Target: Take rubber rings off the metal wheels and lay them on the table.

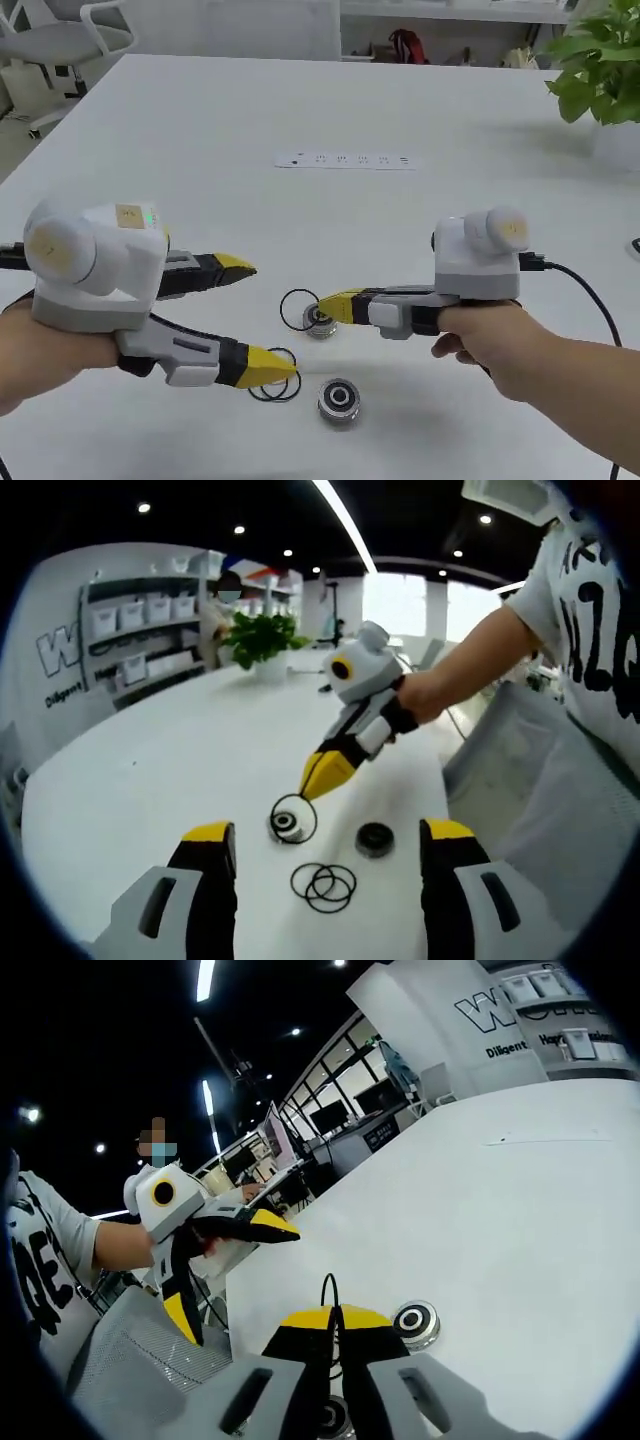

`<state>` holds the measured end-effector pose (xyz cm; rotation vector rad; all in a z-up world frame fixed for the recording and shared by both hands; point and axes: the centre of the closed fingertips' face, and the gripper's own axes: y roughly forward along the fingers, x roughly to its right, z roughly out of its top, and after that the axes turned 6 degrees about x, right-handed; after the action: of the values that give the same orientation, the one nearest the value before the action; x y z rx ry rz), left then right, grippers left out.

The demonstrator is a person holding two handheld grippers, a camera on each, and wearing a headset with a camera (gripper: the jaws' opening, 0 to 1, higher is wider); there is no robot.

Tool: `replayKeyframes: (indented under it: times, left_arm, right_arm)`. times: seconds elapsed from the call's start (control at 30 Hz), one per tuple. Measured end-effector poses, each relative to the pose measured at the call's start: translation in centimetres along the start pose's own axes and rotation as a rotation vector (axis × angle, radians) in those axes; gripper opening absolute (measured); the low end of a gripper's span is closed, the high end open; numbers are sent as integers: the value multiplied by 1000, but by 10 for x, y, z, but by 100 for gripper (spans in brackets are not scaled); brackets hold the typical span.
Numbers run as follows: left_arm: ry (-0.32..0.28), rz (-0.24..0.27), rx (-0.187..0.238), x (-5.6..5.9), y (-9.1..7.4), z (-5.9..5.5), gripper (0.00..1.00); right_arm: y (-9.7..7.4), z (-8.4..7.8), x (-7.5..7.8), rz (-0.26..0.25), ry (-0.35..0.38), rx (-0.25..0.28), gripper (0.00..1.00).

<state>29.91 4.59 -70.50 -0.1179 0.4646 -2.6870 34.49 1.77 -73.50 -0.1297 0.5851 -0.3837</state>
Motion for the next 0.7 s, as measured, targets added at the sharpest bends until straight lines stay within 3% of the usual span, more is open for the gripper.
replayKeyframes:
  times: [0.23,0.7]
  left_arm:
    - [-3,11,13,3,-8,-1,80]
    - [-9,18,-2,8,-18,-12,83]
  right_arm:
    - [0,-5,-12,35,3,-13,0]
    - [0,-32,-26,71,-10,-86,0]
